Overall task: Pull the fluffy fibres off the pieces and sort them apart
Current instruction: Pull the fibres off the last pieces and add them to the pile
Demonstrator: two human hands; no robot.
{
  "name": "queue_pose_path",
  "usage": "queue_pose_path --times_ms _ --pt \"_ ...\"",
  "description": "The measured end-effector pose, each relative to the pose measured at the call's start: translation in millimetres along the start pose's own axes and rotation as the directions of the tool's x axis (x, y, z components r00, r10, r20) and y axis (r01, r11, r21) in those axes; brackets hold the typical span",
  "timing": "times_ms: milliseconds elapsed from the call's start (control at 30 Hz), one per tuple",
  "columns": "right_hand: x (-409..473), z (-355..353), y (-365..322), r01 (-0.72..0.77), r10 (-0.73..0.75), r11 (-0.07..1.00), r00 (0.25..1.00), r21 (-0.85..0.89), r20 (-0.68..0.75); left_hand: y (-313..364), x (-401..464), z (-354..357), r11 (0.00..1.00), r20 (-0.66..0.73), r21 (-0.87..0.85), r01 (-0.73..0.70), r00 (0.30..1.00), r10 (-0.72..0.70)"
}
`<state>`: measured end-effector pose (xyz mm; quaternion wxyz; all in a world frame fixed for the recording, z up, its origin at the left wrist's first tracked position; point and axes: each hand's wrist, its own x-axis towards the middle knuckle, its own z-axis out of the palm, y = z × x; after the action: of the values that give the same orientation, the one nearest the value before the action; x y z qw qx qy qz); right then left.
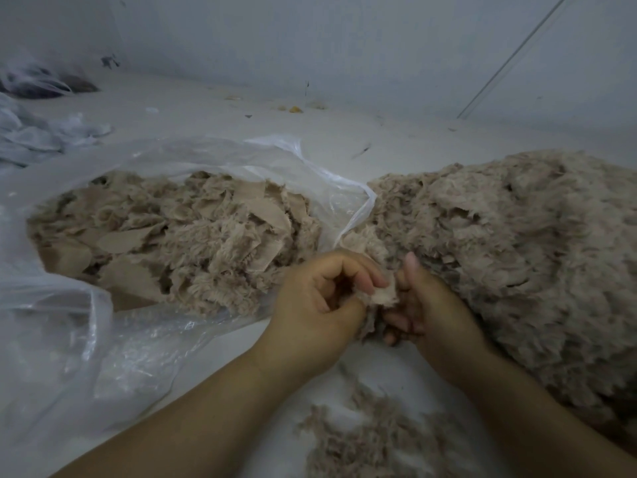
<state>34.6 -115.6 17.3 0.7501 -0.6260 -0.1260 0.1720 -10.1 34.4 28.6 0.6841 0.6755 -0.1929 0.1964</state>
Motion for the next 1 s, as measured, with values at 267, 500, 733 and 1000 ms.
queue_pose_path --times_ms 267,500,733,1000 --pt "-2.1 2.8 3.8 0.093 -0.085 0.976 0.995 -0.195 0.045 -7.0 3.6 -8.2 0.974 -0.137 -0.17 0.152 0.975 -0.176" --pt "-2.4 0.8 4.4 0.111 -0.097 0.972 0.992 -0.205 0.078 -14.1 9.0 -12.0 0.956 -0.158 -0.186 0.226 0.954 -0.256" --pt "-3.7 -4.3 5.0 0.154 -0.125 0.959 0.983 -0.236 0.134 -7.5 2.7 -2.8 0.942 -0.26 0.195 0.273 0.94 -0.219" --pt "-2.5 -1.2 3.3 0.185 -0.166 0.973 0.977 -0.138 0.135 -2.9 0.7 -2.1 0.947 -0.165 0.24 0.213 0.97 -0.176"
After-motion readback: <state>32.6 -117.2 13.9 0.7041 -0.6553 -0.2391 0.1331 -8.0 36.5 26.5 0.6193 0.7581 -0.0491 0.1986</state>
